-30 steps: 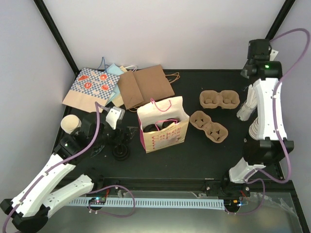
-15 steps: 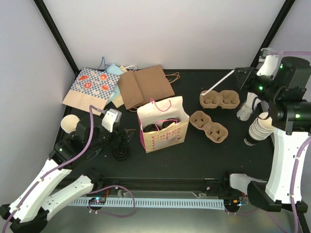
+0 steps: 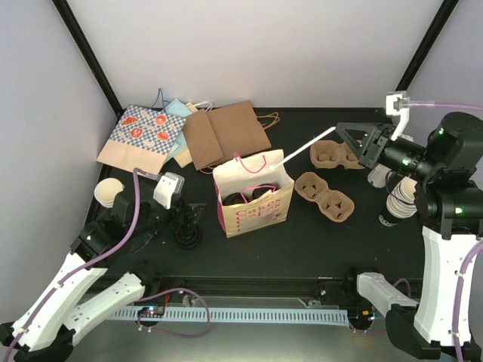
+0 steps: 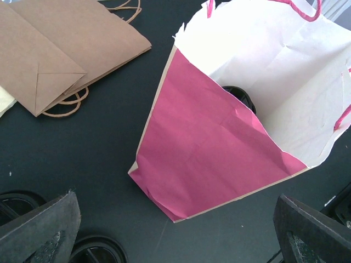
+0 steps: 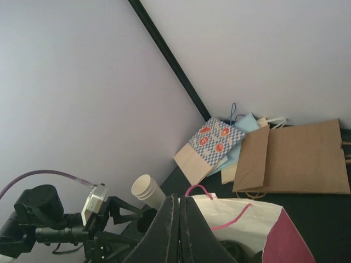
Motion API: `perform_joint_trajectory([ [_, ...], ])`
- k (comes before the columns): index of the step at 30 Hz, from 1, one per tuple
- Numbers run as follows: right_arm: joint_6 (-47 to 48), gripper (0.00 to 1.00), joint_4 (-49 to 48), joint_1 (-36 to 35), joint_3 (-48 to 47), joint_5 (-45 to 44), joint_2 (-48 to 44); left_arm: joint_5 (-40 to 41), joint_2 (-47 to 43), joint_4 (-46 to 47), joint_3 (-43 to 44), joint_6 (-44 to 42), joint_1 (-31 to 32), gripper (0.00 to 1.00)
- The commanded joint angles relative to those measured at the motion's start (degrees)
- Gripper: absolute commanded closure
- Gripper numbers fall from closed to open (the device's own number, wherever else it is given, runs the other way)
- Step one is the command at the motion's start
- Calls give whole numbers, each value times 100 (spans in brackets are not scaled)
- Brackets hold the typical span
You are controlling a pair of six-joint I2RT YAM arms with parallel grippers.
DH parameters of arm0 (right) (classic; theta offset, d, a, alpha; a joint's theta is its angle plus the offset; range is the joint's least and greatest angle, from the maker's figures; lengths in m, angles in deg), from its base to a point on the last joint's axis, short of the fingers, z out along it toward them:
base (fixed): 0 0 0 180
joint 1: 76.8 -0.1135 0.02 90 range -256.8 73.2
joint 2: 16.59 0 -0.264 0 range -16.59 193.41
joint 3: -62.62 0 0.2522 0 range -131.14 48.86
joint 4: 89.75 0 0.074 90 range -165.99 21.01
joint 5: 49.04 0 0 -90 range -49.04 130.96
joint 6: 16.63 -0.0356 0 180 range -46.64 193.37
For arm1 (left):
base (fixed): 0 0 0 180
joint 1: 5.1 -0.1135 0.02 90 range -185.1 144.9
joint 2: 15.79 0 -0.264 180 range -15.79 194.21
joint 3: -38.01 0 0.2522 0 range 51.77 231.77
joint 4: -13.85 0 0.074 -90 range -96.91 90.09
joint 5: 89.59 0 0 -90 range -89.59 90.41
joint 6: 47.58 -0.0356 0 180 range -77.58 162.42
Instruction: Pack the takeout coffee
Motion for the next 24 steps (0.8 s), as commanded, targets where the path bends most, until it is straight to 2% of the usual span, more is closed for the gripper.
perform_joint_trajectory([
  [1, -17, 99, -233, -43, 382, 161, 74, 153, -44, -134, 198, 96, -42, 1],
  [7, -32, 99, -520, -176, 790, 88, 114, 145, -4, -117, 169, 129, -40, 1],
  [11, 145, 98, -489, -620, 905, -203, 225, 143, -50, -113, 132, 149, -42, 1],
  [12, 214, 95, -447, -767, 903, -317, 272, 154, -54, -118, 126, 149, -38, 1],
  [13, 301, 80, -388, -940, 884, -357, 342, 150, -65, -130, 120, 149, -40, 1],
  [14, 405, 46, -301, -1074, 828, -374, 417, 155, -67, -130, 113, 145, -39, 1],
  [15, 488, 30, -172, -1131, 745, -483, 495, 156, -77, -142, 112, 147, -43, 1],
  [17, 592, 23, 127, -1154, 548, -923, 601, 155, -87, -146, 109, 142, -43, 1],
  [24, 951, 23, 1263, -1157, -209, -3941, 1058, 213, -155, -186, 68, 67, -45, 1],
])
